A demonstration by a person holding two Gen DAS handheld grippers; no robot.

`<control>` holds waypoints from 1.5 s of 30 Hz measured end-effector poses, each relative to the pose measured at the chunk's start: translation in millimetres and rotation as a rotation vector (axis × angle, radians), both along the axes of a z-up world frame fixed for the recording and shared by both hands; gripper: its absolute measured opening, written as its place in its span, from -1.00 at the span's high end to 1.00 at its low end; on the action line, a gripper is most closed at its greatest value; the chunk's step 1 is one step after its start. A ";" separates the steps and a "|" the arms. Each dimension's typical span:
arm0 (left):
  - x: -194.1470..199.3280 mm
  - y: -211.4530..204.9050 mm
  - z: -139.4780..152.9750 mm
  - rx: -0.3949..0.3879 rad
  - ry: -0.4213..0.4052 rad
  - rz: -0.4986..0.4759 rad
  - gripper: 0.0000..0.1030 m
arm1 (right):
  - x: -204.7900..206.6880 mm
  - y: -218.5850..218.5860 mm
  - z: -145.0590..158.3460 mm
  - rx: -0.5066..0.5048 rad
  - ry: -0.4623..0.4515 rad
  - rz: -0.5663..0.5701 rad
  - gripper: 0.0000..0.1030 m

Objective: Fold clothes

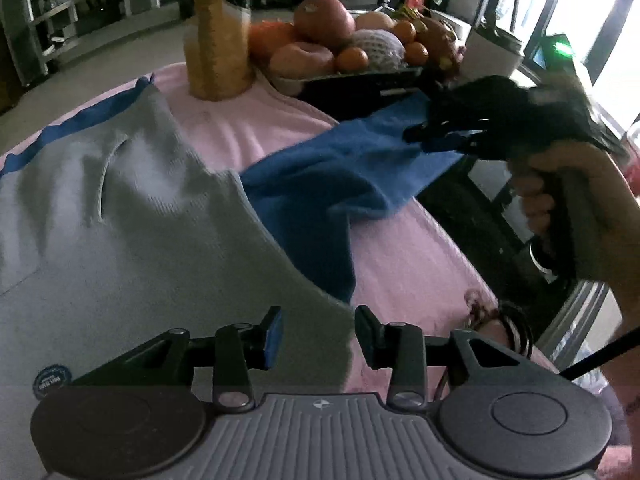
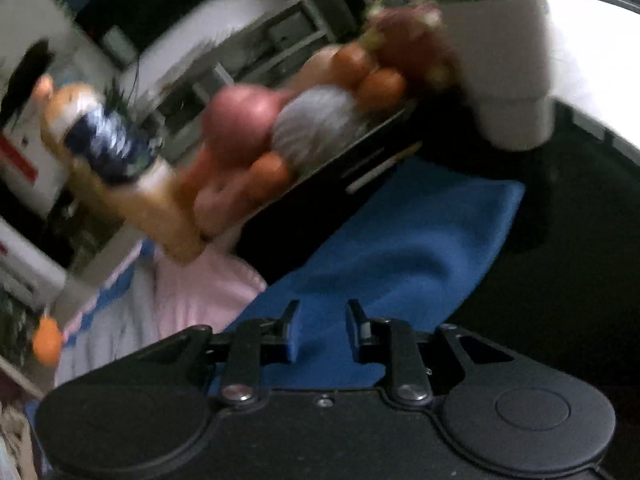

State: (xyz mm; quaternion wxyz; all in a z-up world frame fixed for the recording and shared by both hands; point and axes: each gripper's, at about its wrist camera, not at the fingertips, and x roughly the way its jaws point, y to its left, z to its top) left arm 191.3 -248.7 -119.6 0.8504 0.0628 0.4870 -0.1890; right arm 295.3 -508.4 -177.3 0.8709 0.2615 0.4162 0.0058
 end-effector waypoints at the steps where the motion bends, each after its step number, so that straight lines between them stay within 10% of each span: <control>1: -1.3 2.4 -1.1 0.003 0.001 -0.001 0.25 | 4.1 4.3 -5.0 -0.029 0.042 -0.002 0.72; 3: -0.3 7.8 -2.3 0.004 0.003 0.006 0.25 | 9.8 12.0 -11.7 -0.097 0.101 -0.002 1.00; 11: 10.2 11.7 2.2 0.037 -0.062 -0.033 0.34 | 11.8 33.3 -18.4 -0.601 0.066 -0.111 0.97; 16: 42.9 -28.1 -7.8 0.065 -0.144 -0.131 0.47 | 7.9 13.8 -14.6 -0.476 0.073 -0.134 0.96; 28: 19.4 -62.7 -40.1 -0.019 0.078 -0.351 0.60 | -0.4 -15.6 -7.5 -0.249 0.119 -0.184 0.89; 37: -67.2 51.2 26.1 -0.028 -0.055 -0.241 0.17 | -51.3 3.6 19.8 0.119 0.079 -0.167 0.38; 40: -79.7 90.4 35.1 0.023 -0.128 -0.091 0.11 | -66.6 18.9 9.7 0.223 0.099 -0.178 0.03; 45: -79.0 141.7 24.0 -0.038 -0.076 0.150 0.09 | -92.1 44.4 -7.3 0.395 0.132 -0.196 0.06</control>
